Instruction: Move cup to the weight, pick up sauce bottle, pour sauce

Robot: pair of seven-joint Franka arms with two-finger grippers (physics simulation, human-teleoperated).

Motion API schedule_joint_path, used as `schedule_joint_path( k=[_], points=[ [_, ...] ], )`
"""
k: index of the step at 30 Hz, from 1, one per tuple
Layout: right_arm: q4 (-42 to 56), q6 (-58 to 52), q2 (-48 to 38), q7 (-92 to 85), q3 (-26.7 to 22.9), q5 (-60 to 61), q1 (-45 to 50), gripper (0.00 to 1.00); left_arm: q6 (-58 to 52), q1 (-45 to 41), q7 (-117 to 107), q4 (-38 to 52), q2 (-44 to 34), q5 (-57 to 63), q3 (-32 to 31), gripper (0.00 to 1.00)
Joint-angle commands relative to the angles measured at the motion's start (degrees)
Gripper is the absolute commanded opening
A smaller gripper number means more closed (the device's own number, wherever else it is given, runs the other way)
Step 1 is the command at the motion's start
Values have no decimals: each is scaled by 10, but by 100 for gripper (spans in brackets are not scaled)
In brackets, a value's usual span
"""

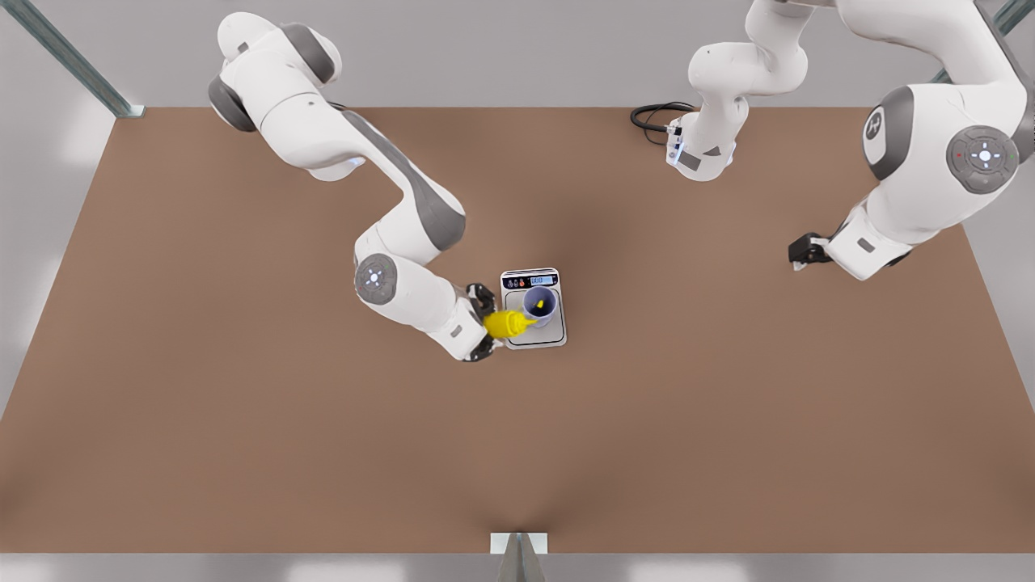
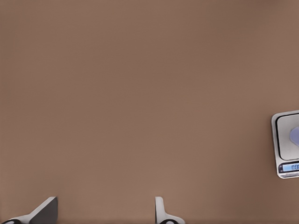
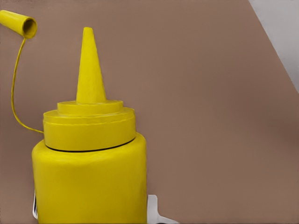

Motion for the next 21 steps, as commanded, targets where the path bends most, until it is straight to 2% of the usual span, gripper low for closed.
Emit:
schedule_joint_path(
  k=[1,7,21],
  points=[
    [1,-13,-1,-10,-1,20,0,43,0,1,0,0,1,1,0,100],
    [-3,5,20,3,-4,-8,26,43,-1,1,0,1,8,0,0,100],
    [-4,140,109,-3,-5,-70,50,43,-2,4,-1,3,24,-2,0,100]
  ],
)
